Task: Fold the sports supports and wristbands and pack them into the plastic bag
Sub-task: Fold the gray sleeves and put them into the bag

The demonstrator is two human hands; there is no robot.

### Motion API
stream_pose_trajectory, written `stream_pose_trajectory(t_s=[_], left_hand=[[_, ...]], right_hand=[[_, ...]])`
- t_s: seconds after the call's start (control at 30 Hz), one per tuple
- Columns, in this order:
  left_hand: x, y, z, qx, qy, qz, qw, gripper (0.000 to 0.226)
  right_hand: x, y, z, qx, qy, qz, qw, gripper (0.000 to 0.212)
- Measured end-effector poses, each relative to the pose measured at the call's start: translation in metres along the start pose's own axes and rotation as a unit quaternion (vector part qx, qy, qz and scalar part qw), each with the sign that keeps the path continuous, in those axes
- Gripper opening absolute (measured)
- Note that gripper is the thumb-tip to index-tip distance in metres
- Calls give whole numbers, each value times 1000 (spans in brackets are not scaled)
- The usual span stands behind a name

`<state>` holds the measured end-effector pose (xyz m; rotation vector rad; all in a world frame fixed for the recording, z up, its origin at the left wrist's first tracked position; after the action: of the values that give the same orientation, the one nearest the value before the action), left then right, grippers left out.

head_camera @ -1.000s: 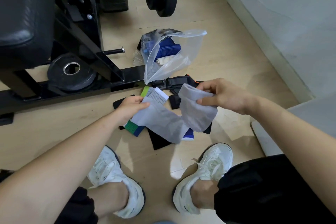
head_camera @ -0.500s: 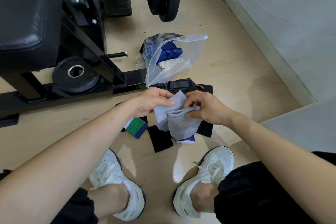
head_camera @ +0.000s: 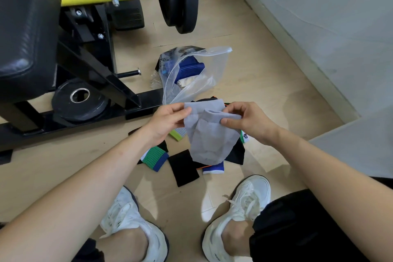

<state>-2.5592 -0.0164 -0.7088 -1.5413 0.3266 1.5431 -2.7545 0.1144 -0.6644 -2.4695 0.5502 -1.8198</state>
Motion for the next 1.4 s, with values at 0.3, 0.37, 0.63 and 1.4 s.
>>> stream_pose_trajectory(t_s=[0.3,0.37,0.63,1.4], left_hand=[[-23,1,27,37,73,43,996,17],[-24,0,30,49,30,37,998,24],[-24,-4,47,85,-111,14,990,35],[36,-4,0,-97,66,-100,988,20]], right_hand=[[35,2,3,-19,-248,-140,958,18],[38,4,1,-22,-199,-132,971,12],[29,4,-9,-76,-49,-78,993,12],[-35,14,-71,-176,81,75,978,16]])
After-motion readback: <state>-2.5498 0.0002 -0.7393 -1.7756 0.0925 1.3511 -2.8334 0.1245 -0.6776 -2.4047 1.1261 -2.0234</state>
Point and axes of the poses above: each hand's wrist, its own y-axis towards the middle knuckle, its own z-axis out of the palm, x = y × z, the point moved 4 cm from there along y, towards the middle knuckle, and after that the axes turned 4 degrees about -z, right-handed, at the moved point
